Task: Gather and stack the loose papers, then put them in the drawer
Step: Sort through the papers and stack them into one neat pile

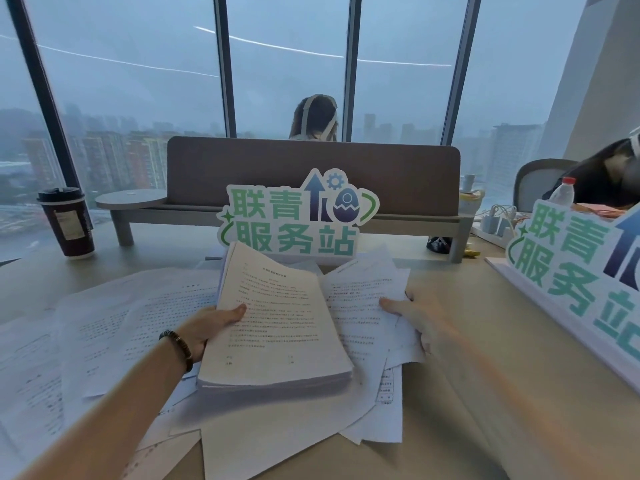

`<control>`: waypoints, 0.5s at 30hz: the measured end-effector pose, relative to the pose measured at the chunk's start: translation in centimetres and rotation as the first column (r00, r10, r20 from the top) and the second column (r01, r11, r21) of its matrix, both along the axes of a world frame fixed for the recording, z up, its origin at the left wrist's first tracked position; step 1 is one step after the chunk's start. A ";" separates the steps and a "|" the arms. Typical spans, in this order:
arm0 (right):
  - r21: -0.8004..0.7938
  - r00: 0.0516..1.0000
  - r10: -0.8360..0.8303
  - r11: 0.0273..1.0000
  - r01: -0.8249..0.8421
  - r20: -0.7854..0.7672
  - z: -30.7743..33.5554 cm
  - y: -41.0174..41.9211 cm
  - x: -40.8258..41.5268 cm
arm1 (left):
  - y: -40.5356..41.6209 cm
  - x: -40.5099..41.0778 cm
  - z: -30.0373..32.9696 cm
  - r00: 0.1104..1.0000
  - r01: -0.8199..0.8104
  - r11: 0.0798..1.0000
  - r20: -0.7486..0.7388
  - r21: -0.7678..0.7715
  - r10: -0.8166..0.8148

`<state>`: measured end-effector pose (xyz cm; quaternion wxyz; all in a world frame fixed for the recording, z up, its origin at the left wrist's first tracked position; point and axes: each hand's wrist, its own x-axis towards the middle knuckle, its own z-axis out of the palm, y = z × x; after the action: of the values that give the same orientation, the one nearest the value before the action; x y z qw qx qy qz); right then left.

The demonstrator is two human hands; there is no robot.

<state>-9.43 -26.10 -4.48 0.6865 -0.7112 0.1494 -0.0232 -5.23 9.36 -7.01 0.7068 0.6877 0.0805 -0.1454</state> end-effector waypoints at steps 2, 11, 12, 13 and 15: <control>0.005 0.999 0.028 1.000 -0.028 0.040 1.7 0.4 0.0 | -0.2 -0.1 0.1 1.000 0.013 1.000 -0.005 0.001 -0.013; -0.158 0.964 0.222 0.967 -0.199 0.149 9.5 2.8 1.2 | -1.0 -0.3 0.1 0.999 0.022 0.997 0.032 0.068 -0.024; -0.129 0.958 0.239 0.967 -0.219 0.158 10.5 2.9 1.1 | -1.1 -0.3 0.0 0.999 0.016 0.997 0.039 0.079 -0.019; -0.088 0.951 0.258 0.965 -0.245 0.173 11.4 2.8 1.0 | -1.0 -0.3 0.0 0.999 0.012 0.996 0.044 0.085 -0.016; -0.011 0.934 0.294 0.955 -0.298 0.205 13.3 2.6 0.6 | -1.0 -0.2 -0.1 0.999 0.007 0.996 0.052 0.090 -0.012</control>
<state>-8.83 -23.50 8.85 0.7010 -0.7125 -0.0304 0.0088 -5.47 8.38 -7.10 0.6765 0.7225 0.0651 -0.1271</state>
